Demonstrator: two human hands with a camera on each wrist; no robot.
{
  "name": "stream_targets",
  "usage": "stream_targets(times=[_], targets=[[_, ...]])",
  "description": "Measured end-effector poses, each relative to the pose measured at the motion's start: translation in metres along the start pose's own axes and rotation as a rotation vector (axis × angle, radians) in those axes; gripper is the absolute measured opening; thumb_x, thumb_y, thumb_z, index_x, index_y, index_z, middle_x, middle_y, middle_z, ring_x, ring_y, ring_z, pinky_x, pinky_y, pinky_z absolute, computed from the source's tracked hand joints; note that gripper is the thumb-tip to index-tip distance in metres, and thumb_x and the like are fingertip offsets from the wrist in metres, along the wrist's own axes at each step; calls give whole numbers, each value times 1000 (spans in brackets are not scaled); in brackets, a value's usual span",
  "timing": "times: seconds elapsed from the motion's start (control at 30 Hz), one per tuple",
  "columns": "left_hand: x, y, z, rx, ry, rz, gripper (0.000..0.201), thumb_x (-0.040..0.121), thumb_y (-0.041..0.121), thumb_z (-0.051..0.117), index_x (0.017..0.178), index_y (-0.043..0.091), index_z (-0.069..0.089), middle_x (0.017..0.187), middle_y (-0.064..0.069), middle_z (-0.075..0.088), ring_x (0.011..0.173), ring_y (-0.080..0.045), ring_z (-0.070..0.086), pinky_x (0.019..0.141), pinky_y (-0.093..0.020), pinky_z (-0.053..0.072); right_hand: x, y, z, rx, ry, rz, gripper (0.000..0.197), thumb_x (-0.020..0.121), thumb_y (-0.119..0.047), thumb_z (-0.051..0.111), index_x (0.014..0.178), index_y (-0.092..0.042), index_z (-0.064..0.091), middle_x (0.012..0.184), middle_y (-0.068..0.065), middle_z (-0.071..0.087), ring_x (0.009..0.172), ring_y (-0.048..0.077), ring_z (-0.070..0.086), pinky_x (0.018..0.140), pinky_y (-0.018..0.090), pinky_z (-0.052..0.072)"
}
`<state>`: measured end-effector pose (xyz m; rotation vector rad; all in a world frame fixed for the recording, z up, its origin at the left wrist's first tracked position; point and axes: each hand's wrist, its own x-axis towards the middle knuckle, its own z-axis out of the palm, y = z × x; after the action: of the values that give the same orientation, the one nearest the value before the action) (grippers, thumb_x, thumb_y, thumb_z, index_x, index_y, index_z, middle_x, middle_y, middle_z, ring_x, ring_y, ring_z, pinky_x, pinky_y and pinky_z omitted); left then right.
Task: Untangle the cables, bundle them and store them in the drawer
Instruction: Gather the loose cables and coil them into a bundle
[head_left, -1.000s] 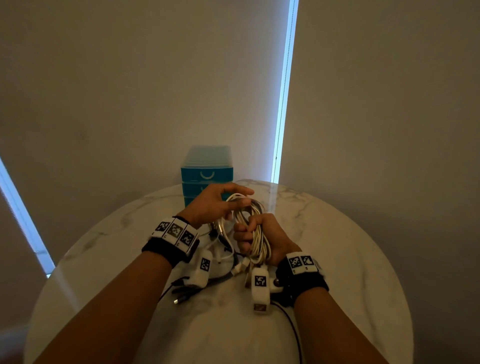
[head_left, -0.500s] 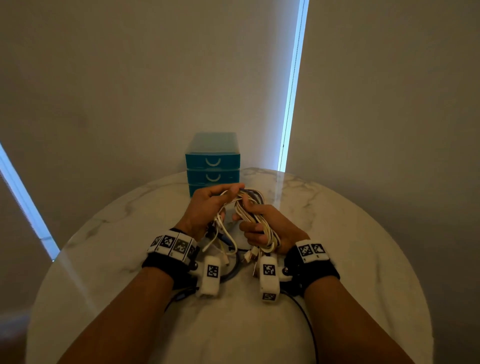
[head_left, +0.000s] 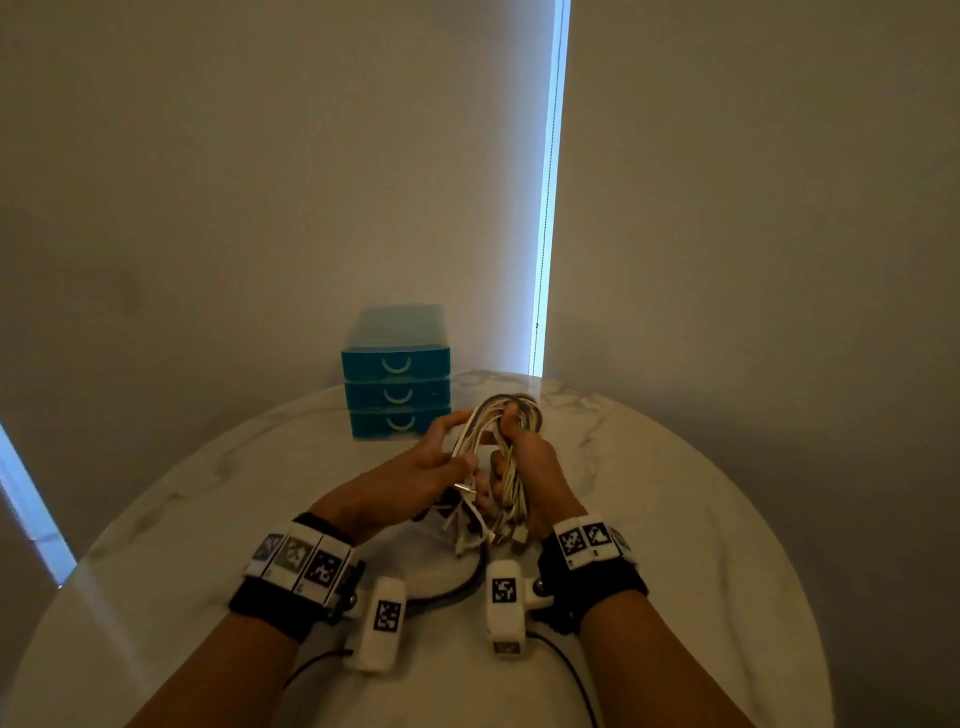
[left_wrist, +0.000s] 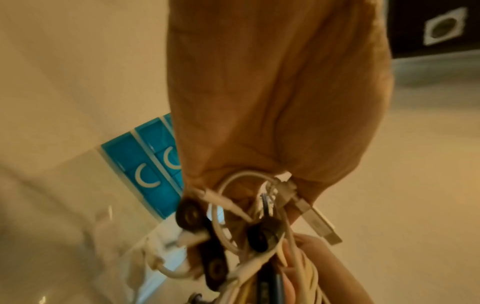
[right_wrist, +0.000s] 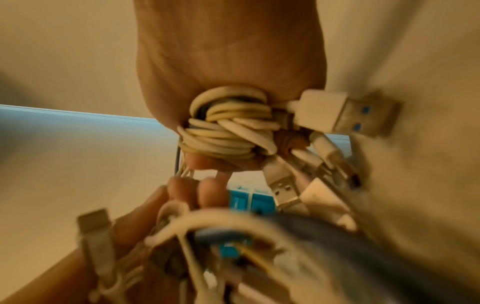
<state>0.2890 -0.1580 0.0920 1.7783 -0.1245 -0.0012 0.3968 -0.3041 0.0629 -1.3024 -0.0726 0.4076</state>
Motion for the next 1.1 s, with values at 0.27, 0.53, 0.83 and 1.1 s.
stream_targets(times=[0.27, 0.53, 0.83, 1.1], targets=[[-1, 1, -5, 210, 346, 85, 29, 116, 36, 39, 124, 27, 66, 80, 1, 63, 63, -9, 56, 62, -28, 50, -11, 4, 5, 51, -226, 68, 54, 96, -57, 70, 111, -7, 83, 54, 0, 43, 37, 10, 38, 35, 21, 34], [3, -5, -6, -12, 168, 112, 41, 116, 24, 42, 146, 48, 55, 84, -1, 63, 61, -9, 56, 60, -25, 52, -11, 5, 14, 12, -118, 18, 66, 86, -82, 63, 72, -19, 77, 57, 5, 53, 43, 16, 50, 40, 25, 42], [3, -1, 0, 305, 91, 139, 56, 116, 35, 41, 160, 63, 22, 147, 6, 60, 106, -8, 68, 92, -29, 59, -22, -3, 18, -47, 35, -11, 87, 80, -92, 53, 113, -16, 79, 65, 2, 72, 58, 19, 70, 55, 34, 59], [-12, 14, 9, 184, 112, 177, 43, 117, 30, 37, 159, 34, 44, 89, -1, 66, 58, -3, 59, 58, -12, 43, -28, -5, 22, -74, -247, -23, 62, 59, -84, 84, 57, -24, 72, 57, 3, 45, 48, 14, 42, 51, 28, 32]])
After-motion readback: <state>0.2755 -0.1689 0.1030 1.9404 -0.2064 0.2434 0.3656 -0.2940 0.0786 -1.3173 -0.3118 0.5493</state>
